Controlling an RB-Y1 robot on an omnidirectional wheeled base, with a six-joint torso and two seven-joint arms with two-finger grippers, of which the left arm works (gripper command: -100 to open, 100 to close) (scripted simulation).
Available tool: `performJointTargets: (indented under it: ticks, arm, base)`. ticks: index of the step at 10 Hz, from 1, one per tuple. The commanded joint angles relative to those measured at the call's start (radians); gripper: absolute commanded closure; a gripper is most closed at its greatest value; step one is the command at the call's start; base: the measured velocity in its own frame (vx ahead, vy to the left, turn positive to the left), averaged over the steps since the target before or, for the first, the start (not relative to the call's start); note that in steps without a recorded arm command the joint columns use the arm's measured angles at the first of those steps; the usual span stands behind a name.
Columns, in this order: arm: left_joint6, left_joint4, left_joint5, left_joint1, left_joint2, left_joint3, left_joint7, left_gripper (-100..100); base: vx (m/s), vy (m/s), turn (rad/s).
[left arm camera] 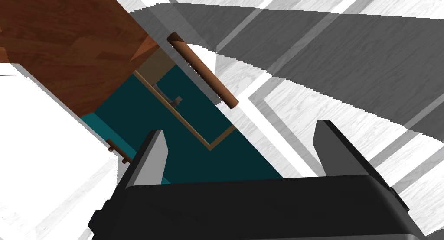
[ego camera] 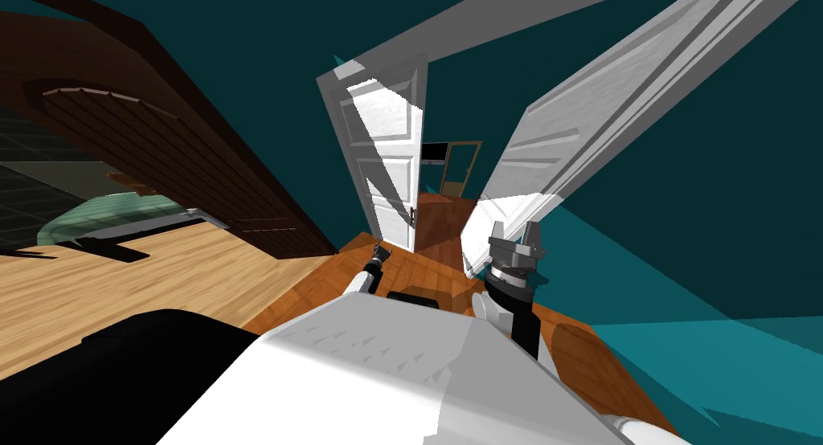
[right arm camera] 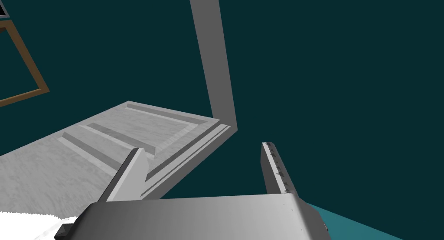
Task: Push the door open
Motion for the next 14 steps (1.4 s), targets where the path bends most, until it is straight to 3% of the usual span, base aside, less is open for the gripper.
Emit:
performJointTargets:
  ticks: [1,3,4,5,6,7,10,13,14]
  arm:
    - [0.046,0.023,-0.050,-0.009,0.014,-0.022,-0.025,-100]
    - [0.046,0.023,-0.061,-0.009,0.014,-0.022,-0.025,-100]
    - [0.067,0.046,-0.116,-0.017,0.014,-0.027,-0.049,-100]
    - [0.067,0.046,-0.116,-0.017,0.014,-0.027,-0.049,-100]
    - [0.088,0.070,-0.162,-0.025,0.013,-0.032,-0.073,-100]
    - [0.088,0.070,-0.172,-0.025,0.013,-0.032,-0.073,-100]
    - [0.129,0.117,-0.265,-0.041,0.011,-0.042,-0.122,-100]
    - [0.150,0.140,-0.339,-0.049,0.009,-0.047,-0.146,-100]
    - [0.171,0.164,-0.373,-0.056,0.008,-0.051,-0.170,-100]
  base:
    - [0.055,0.009,0.017]
    - [0.035,0.004,0.004]
    - [0.040,0.007,0.019]
    - [0.044,0.009,0.011]
    - [0.057,0.012,0.017]
    - [0.048,0.008,0.008]
    - [0.053,0.011,0.016]
    - [0.052,0.008,0.012]
    - [0.044,0.006,0.017]
